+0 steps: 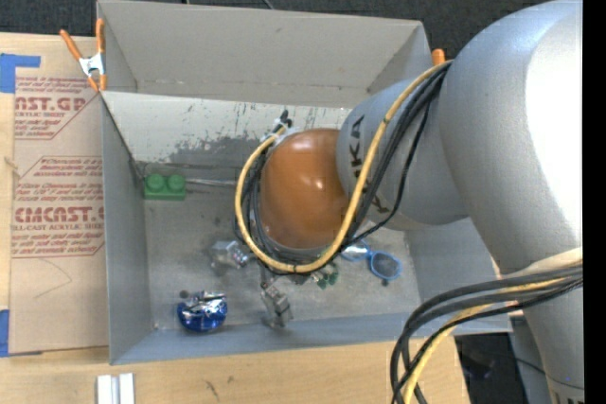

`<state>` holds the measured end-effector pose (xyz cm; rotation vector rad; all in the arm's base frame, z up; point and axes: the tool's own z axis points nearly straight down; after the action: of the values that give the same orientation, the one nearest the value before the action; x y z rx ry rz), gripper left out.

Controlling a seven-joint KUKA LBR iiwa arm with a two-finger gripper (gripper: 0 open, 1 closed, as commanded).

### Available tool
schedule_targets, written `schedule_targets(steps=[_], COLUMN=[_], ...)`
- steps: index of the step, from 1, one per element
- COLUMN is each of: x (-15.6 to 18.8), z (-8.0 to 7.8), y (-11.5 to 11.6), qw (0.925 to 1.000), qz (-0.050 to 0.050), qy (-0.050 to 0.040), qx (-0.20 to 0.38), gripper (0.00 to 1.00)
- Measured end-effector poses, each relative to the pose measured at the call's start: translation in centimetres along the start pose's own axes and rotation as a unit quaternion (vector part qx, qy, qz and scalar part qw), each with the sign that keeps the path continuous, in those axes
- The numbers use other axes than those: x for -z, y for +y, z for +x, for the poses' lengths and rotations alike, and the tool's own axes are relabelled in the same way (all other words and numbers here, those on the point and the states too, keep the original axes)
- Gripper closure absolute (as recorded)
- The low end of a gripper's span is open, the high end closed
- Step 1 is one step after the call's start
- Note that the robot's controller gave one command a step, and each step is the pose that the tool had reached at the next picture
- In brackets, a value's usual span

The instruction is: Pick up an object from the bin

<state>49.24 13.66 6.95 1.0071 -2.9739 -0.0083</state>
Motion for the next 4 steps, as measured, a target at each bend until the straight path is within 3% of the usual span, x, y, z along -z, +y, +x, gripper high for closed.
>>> schedule_targets(steps=[1, 2, 3, 4], x=[0.4, 0.4, 0.4, 0.3], z=[-4.6, -4.4, -4.4, -6.1], y=[5.9, 5.6, 5.6, 9.2], qw=[0.9990, 0.9991, 0.9991, 0.9934], qz=[0.001, 0.002, 0.002, 0.004], qy=[-0.0020, -0.0008, -0.0008, 0.0003], qx=[0.045, 0.042, 0.042, 0.114], gripper=[0.00, 1.00, 0.00, 0.00])
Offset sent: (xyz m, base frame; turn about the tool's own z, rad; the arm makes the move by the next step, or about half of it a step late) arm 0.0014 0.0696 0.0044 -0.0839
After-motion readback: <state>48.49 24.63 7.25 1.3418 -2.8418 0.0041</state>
